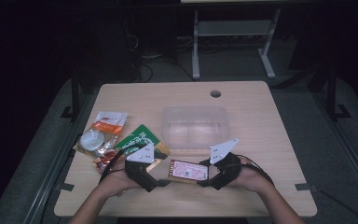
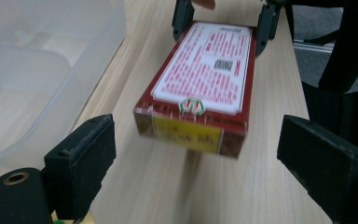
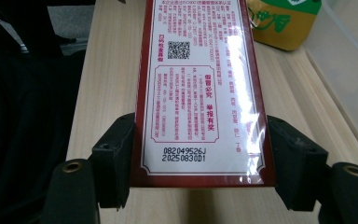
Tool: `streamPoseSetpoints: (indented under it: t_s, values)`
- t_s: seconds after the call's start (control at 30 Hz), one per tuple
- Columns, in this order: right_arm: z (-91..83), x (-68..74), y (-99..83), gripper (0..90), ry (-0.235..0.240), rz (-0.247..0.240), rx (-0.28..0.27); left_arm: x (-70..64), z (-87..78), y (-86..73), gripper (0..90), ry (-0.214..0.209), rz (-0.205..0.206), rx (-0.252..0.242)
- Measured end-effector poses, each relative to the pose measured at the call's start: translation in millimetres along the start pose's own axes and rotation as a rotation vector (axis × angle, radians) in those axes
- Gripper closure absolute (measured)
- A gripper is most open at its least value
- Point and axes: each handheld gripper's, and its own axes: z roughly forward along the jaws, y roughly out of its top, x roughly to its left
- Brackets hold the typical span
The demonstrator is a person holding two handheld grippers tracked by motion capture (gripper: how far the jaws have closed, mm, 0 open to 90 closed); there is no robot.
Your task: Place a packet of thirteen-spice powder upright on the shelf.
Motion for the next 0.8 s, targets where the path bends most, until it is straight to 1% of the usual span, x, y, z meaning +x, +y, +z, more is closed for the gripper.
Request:
streamPoseSetpoints:
  t_s: [0.03,0.07,0.1,0.2,0.23,0.27,0.3,0.4,0.43,0.47,0.5,0.6,0.63,0.67,0.73,0.77,0.8]
  values:
    - [0.4,0.5,1.7,31.9,0.007,-0.012,-0.008,-0.5,3.5,1.7,11.1,-0.013,0.007,0.004]
    - [0.4,0.5,1.7,31.9,0.007,-0.012,-0.008,-0.5,3.5,1.7,11.0,-0.013,0.007,0.004]
    - [0.2,1.2,3.7,31.9,0.01,-0.02,-0.016,-1.0,6.2,3.2,11.0,-0.028,0.022,0.012]
    - [-0.1,3.0,6.1,31.9,0.014,-0.019,-0.023,-2.0,8.4,3.7,11.1,-0.04,0.027,0.01]
    - [-0.1,3.5,7.7,31.9,0.016,-0.024,-0.03,-3.3,9.4,4.1,11.1,-0.048,0.031,0.019]
    - [-0.1,3.5,7.7,31.9,0.016,-0.024,-0.03,-3.3,9.4,4.1,11.1,-0.048,0.031,0.019]
    - [0.6,3.6,8.7,31.9,0.018,-0.034,-0.029,-3.6,10.0,3.7,11.1,-0.052,0.037,0.026]
    - [2.0,5.1,10.6,31.9,0.023,-0.034,-0.027,-4.3,9.9,3.1,11.7,-0.052,0.037,0.024]
    - [3.4,5.9,12.1,31.9,0.026,-0.045,-0.028,-4.0,9.4,3.0,12.1,-0.054,0.037,0.026]
    - [3.4,5.9,12.1,31.9,0.026,-0.045,-0.028,-4.0,9.4,3.0,12.2,-0.054,0.037,0.026]
    - [4.7,6.4,14.5,31.9,0.027,-0.06,-0.028,-4.4,9.7,3.1,12.4,-0.058,0.037,0.026]
    - [4.9,7.0,16.1,31.9,0.025,-0.065,-0.029,-5.0,10.5,2.9,13.1,-0.066,0.037,0.03]
    - [5.5,6.3,17.0,31.9,0.026,-0.076,-0.035,-5.0,10.7,2.7,13.1,-0.069,0.038,0.031]
    - [5.4,7.6,18.0,31.9,0.029,-0.064,-0.033,-4.8,10.9,2.5,14.2,-0.07,0.039,0.033]
    - [6.2,7.4,19.1,31.9,0.031,-0.073,-0.036,-4.3,10.4,2.3,17.3,-0.077,0.036,0.032]
    - [6.7,7.1,19.5,31.9,0.03,-0.083,-0.031,-3.8,9.6,2.1,17.3,-0.081,0.04,0.033]
    - [7.8,8.2,20.1,31.9,0.034,-0.076,-0.028,-3.7,9.5,2.1,20.2,-0.082,0.039,0.032]
